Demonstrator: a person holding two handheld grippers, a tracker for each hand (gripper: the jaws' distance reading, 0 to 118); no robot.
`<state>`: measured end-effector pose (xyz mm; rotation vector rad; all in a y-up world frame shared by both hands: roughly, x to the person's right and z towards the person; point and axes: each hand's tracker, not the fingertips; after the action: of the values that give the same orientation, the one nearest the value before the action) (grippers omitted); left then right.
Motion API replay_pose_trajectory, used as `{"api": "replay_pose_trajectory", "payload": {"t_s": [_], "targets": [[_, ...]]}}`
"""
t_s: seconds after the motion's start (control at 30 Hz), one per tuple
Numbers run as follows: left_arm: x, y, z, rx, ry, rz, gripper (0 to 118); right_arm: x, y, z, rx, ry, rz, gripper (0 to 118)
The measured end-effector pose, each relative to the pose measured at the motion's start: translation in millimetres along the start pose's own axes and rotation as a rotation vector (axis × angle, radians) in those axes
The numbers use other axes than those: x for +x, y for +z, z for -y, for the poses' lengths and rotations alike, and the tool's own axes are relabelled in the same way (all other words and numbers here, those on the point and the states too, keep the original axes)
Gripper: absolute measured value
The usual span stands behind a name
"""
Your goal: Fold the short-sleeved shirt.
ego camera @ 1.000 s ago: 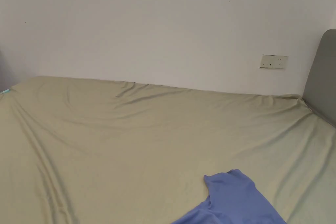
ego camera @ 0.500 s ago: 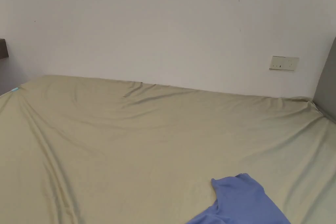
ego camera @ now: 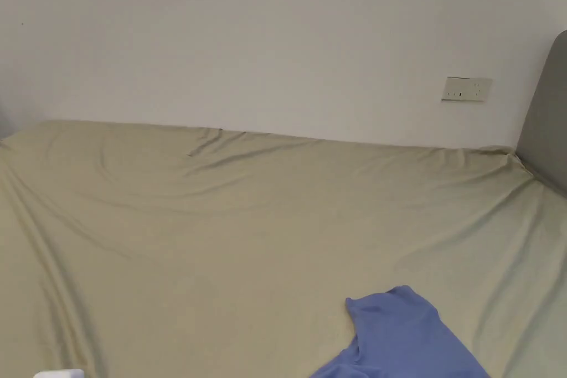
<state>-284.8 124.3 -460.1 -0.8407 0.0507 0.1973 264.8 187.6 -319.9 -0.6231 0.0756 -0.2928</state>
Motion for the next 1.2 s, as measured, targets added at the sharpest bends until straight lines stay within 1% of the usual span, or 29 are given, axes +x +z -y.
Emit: {"api": "replay_pose_trajectory", "payload": {"t_s": [0.07, 0.1, 0.13, 0.17, 0.27, 0.3, 0.4, 0.5, 0.53, 0.57, 0.6, 0.63, 0.67, 0.7, 0.73, 0.83, 0.93, 0.97, 1.0, 1.03, 1.1, 1.17, 1.2], "targets": [[1, -14, -5, -0.012, 0.002, 0.011, 103, -3, -3, 1, -0.007, -0.001, -0.011, 1], [0, -21, -7, -0.036, -0.001, 0.012, 100, -3, -5, 1, -0.009, 0.0, -0.014, 1], [0, -28, -5, -0.083, 0.001, 0.004, 94, -7, -5, 0, -0.012, 0.003, -0.015, 1], [2, -32, -3, -0.119, 0.004, -0.001, 83, -7, -6, -1, -0.015, 0.003, -0.015, 1], [3, -42, 12, -0.183, 0.03, 0.0, 14, -5, -11, -6, -0.022, 0.002, -0.008, 1], [2, -44, 18, -0.184, 0.036, 0.005, 3, -4, -13, -9, -0.024, 0.003, -0.007, 1], [0, -40, 20, -0.148, 0.044, 0.014, 2, -3, -25, -25, -0.017, 0.031, 0.005, 1], [-4, -43, 11, -0.174, 0.062, 0.026, 2, -6, -44, -52, 0.027, 0.103, -0.015, 2], [-4, -45, 10, -0.179, 0.058, 0.025, 2, -8, -55, -63, 0.047, 0.131, -0.016, 4], [-3, -48, 10, -0.189, 0.05, 0.022, 2, -9, -69, -74, 0.046, 0.149, -0.015, 16], [-2, -51, 10, -0.197, 0.046, 0.017, 2, -10, -84, -84, 0.039, 0.163, -0.025, 53], [2, -51, 10, -0.196, 0.044, 0.009, 2, -11, -109, -96, 0.011, 0.179, -0.032, 83], [8, -50, 11, -0.195, 0.037, 0.002, 2, -10, -132, -104, -0.027, 0.189, -0.035, 110], [10, -50, 11, -0.193, 0.024, -0.004, 2, -10, -160, -112, -0.087, 0.189, -0.028, 118], [10, -50, 11, -0.196, 0.012, -0.008, 2, -10, -185, -119, -0.132, 0.192, -0.022, 118], [9, -50, 10, -0.199, 0.008, 0.005, 2, -7, -257, -131, -0.159, 0.185, -0.006, 118], [0, -52, 6, -0.209, 0.052, 0.039, 2, -5, -322, -139, -0.186, 0.173, 0.042, 118], [-2, -53, 5, -0.213, 0.066, 0.049, 2, -4, -340, -141, -0.206, 0.17, 0.053, 114], [-4, -53, 4, -0.215, 0.082, 0.058, 2, -4, -359, -142, -0.217, 0.169, 0.077, 107], [-6, -54, 3, -0.218, 0.092, 0.064, 2, -4, -377, -143, -0.232, 0.188, 0.105, 103], [-7, -54, 2, -0.222, 0.097, 0.072, 2, -3, -402, -142, -0.254, 0.228, 0.183, 102], [-7, -54, 2, -0.223, 0.095, 0.075, 1, 1, -419, -135, -0.33, 0.228, 0.227, 102], [-7, -54, 2, -0.223, 0.092, 0.075, 2, 3, -422, -129, -0.383, 0.209, 0.233, 101]]}}
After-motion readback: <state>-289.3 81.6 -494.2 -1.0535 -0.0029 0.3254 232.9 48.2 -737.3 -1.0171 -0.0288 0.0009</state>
